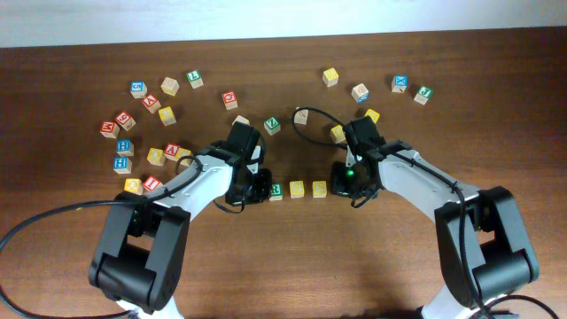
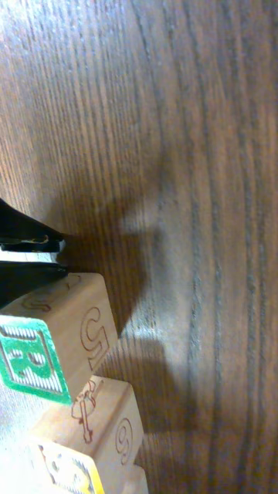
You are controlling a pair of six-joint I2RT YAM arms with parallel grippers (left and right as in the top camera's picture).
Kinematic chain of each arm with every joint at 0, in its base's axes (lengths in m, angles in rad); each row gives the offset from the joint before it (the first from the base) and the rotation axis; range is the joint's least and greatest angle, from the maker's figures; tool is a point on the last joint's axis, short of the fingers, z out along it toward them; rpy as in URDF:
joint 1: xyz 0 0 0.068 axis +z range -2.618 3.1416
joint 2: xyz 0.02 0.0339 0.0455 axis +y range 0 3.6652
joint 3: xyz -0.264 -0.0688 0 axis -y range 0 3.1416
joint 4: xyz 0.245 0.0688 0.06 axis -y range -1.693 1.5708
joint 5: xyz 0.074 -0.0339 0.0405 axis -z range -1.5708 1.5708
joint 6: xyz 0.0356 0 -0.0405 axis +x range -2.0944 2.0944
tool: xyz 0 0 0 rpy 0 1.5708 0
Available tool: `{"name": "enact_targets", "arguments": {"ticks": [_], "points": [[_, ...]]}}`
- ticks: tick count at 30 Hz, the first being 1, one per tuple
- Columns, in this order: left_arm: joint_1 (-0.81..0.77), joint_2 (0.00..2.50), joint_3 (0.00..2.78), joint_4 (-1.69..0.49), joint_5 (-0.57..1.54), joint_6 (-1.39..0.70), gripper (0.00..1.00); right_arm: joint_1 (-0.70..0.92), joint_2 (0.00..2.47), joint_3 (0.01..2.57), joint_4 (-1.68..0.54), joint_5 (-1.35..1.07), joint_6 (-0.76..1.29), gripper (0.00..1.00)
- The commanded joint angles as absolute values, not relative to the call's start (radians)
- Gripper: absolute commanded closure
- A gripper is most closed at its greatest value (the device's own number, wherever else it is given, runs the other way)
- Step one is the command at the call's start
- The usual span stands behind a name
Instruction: Spell out RSS
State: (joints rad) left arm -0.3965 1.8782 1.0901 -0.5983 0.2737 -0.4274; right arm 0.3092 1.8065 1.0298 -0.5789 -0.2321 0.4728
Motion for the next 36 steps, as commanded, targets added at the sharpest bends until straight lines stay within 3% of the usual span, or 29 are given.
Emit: {"name": "enact_targets", "arguments": {"ticks": [1,36], "points": [[-0.404,1.916,1.081,-0.590,0.274,-0.437,1.00,0.314,1.842,1.026,-0.543,-0.303,0.480,0.96],[-0.419,1.916,1.081,-0.550,0.320,-0.441,1.00,0.376,1.842,1.026,-0.460,-0.356,0.442,0.96]]}}
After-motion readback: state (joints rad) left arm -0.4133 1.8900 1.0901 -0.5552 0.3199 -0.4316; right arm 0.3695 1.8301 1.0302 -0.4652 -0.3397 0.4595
